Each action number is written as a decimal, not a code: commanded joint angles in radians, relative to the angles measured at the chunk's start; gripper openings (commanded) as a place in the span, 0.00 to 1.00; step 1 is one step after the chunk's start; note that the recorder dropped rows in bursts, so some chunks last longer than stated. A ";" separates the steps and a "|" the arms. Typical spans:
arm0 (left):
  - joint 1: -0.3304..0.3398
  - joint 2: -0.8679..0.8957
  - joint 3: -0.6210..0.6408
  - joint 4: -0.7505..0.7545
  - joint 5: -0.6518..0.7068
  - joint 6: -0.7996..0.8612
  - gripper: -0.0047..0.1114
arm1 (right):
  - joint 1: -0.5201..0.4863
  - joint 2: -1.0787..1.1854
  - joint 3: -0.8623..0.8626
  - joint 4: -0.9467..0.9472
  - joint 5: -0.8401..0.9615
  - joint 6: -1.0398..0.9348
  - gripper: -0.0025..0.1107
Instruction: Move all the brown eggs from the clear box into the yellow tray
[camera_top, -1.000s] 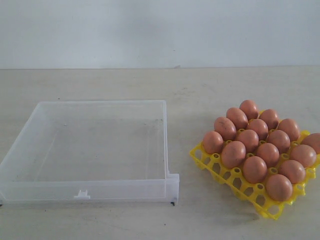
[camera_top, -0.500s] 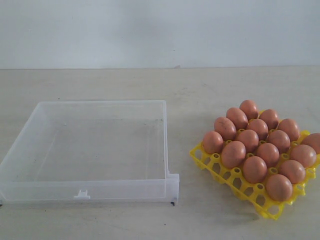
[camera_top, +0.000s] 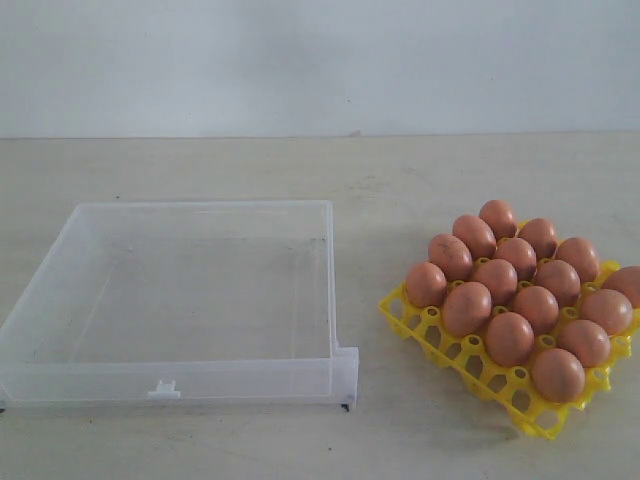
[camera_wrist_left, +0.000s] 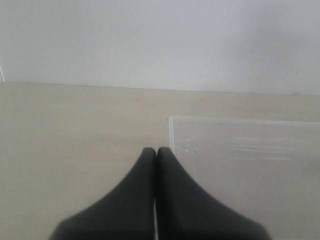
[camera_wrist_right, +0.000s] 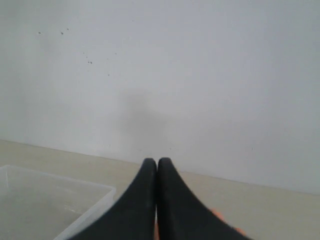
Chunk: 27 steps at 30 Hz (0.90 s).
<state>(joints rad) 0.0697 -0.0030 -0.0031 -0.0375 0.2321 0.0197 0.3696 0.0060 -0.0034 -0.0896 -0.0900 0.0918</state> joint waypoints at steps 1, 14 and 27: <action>0.001 0.003 0.003 0.002 0.000 0.001 0.00 | 0.000 -0.006 0.003 0.044 0.050 -0.047 0.02; 0.001 0.003 0.003 0.002 0.000 0.001 0.00 | 0.000 -0.006 0.003 0.141 0.126 -0.139 0.02; 0.001 0.003 0.003 0.002 0.000 0.001 0.00 | 0.000 -0.006 0.003 0.141 0.199 -0.109 0.02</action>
<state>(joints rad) 0.0697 -0.0030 -0.0031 -0.0375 0.2321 0.0197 0.3696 0.0054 0.0006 0.0524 0.0982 -0.0197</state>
